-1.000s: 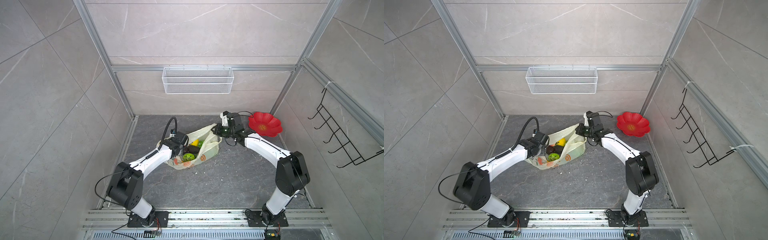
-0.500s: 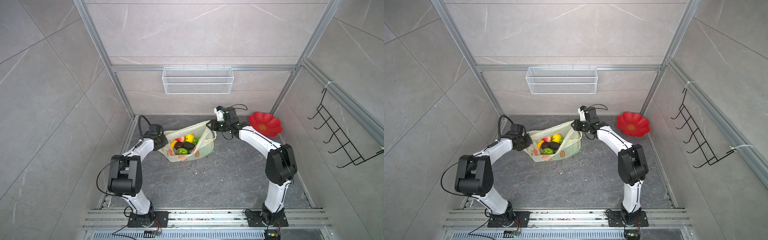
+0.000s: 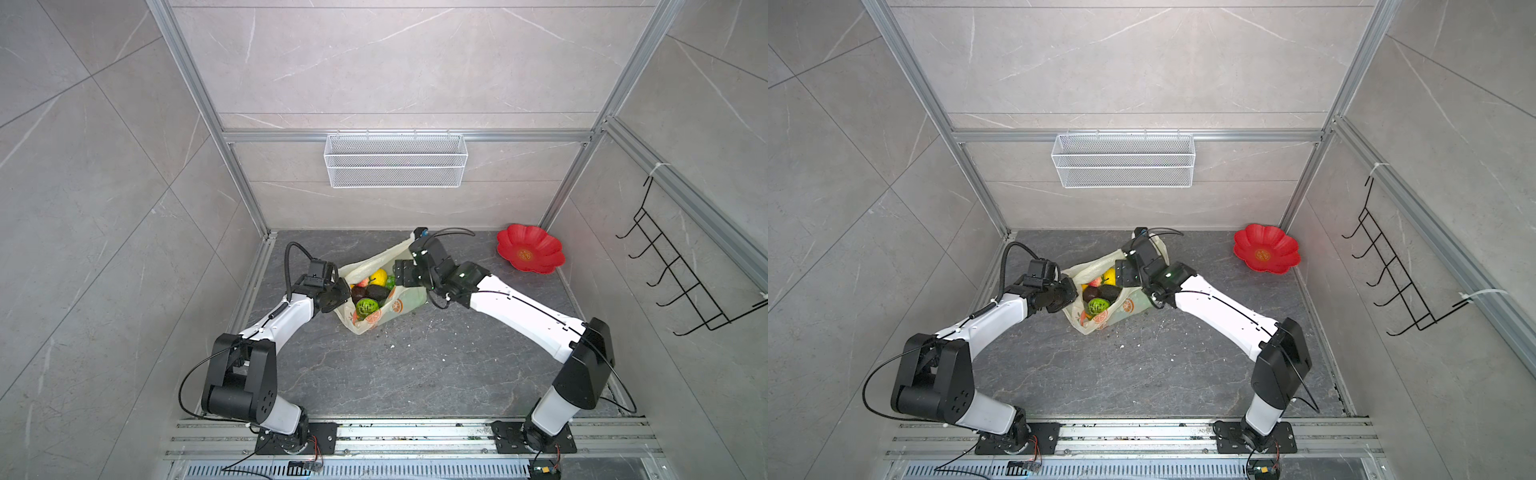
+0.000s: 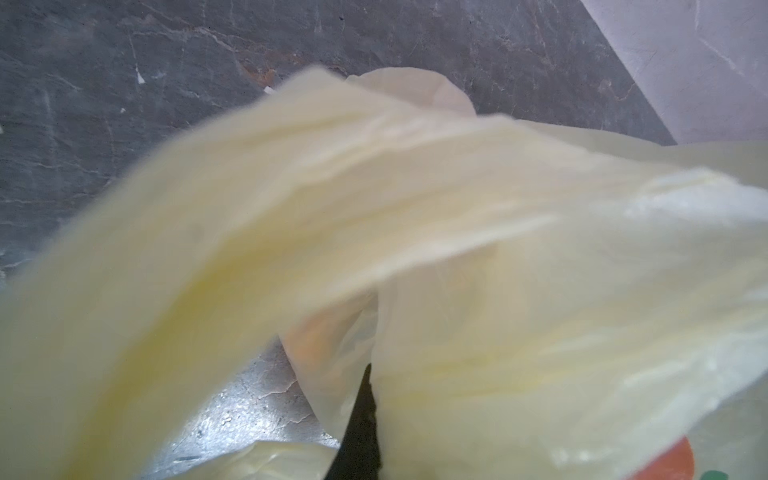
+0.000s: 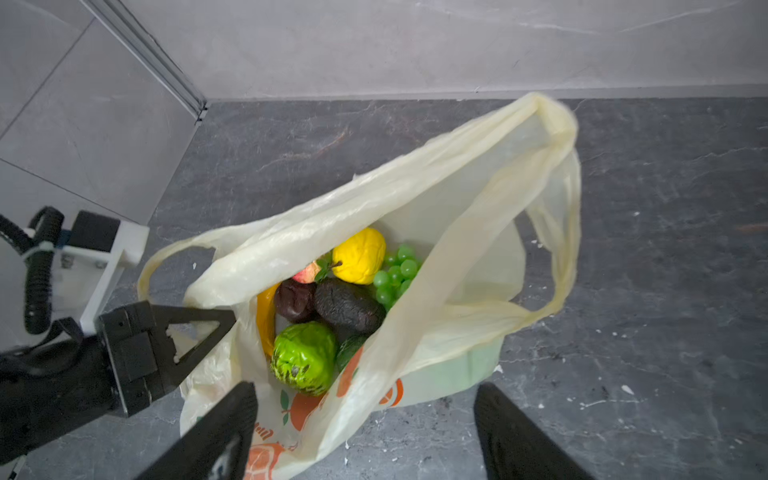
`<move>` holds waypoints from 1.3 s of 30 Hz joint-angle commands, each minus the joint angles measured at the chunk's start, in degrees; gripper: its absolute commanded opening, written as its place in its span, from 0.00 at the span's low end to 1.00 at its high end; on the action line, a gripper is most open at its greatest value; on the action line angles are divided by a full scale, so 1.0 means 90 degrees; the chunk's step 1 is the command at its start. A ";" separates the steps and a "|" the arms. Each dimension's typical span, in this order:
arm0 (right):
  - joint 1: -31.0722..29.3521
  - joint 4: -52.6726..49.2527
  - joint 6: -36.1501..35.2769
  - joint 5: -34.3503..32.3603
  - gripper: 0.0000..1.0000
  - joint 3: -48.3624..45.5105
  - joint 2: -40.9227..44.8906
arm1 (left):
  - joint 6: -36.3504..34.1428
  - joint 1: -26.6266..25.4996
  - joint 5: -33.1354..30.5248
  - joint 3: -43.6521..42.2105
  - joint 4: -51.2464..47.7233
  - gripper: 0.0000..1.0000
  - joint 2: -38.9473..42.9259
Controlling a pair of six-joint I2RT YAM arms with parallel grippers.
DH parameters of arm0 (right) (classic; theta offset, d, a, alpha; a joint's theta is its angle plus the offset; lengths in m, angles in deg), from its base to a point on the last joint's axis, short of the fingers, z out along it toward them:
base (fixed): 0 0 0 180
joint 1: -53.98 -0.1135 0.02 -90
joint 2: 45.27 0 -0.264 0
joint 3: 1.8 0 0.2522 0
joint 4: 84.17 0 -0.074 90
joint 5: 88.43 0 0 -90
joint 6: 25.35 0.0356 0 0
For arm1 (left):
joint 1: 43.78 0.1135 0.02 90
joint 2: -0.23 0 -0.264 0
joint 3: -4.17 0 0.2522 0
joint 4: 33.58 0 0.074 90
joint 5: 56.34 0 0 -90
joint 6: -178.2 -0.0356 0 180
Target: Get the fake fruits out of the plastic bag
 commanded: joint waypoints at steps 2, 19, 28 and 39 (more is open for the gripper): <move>0.0087 -0.0720 0.0609 -0.0570 0.86 0.0807 -0.1164 | 0.0257 -0.0002 0.0332 -0.0131 0.0380 0.00 0.0193; 0.2687 0.4358 0.1494 0.3825 0.02 -0.3735 0.0117 | 0.1003 0.1639 0.1275 -0.0317 0.1441 0.00 -0.0891; 0.2368 0.4133 0.1249 0.4284 0.00 -0.2335 -0.1429 | 0.0803 0.1602 0.1305 -0.0411 0.1388 0.00 -0.0942; 0.1593 0.2382 0.0561 0.4108 0.01 0.0674 -0.2943 | 0.0835 0.2597 0.1102 -0.1607 0.1698 0.00 0.0489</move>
